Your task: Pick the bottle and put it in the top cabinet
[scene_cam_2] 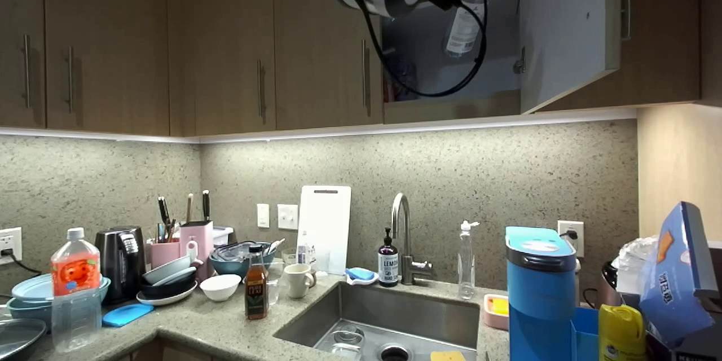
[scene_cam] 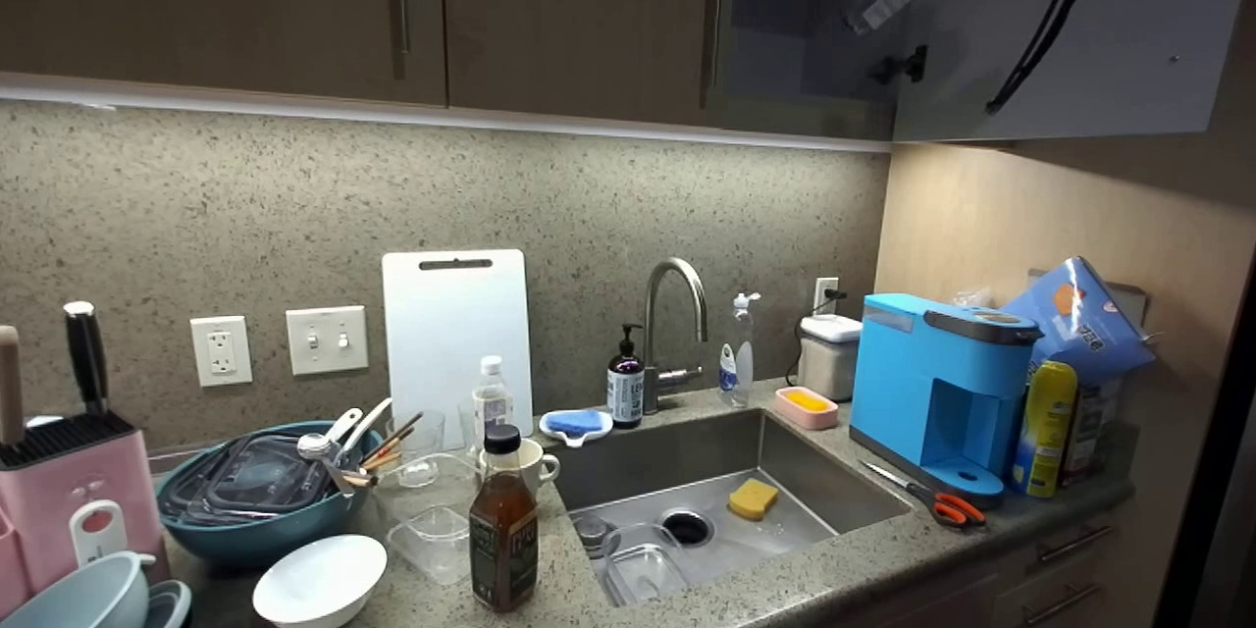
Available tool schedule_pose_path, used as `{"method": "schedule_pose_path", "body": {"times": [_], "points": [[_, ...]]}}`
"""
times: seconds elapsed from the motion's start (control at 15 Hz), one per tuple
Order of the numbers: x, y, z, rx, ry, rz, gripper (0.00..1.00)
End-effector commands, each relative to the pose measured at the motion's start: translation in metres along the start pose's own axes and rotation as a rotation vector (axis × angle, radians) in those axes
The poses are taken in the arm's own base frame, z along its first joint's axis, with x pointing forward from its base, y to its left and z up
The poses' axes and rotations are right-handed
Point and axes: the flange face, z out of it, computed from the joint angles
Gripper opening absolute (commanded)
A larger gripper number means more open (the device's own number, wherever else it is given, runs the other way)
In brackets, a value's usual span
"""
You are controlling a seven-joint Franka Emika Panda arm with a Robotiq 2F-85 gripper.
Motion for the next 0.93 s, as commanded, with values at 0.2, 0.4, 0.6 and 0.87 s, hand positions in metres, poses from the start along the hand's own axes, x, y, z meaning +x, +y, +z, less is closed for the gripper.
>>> {"method": "schedule_pose_path", "body": {"times": [0.2, 0.4, 0.6, 0.87], "points": [[-0.004, 0.003, 0.059, 0.057, 0.159, -0.112, 0.11], [-0.065, 0.061, 0.079, -0.047, 0.026, -0.182, 0.11], [-0.160, 0.097, 0.096, -0.102, -0.154, -0.129, 0.11], [-0.294, 0.108, 0.093, -0.131, -0.375, -0.094, 0.11]]}}
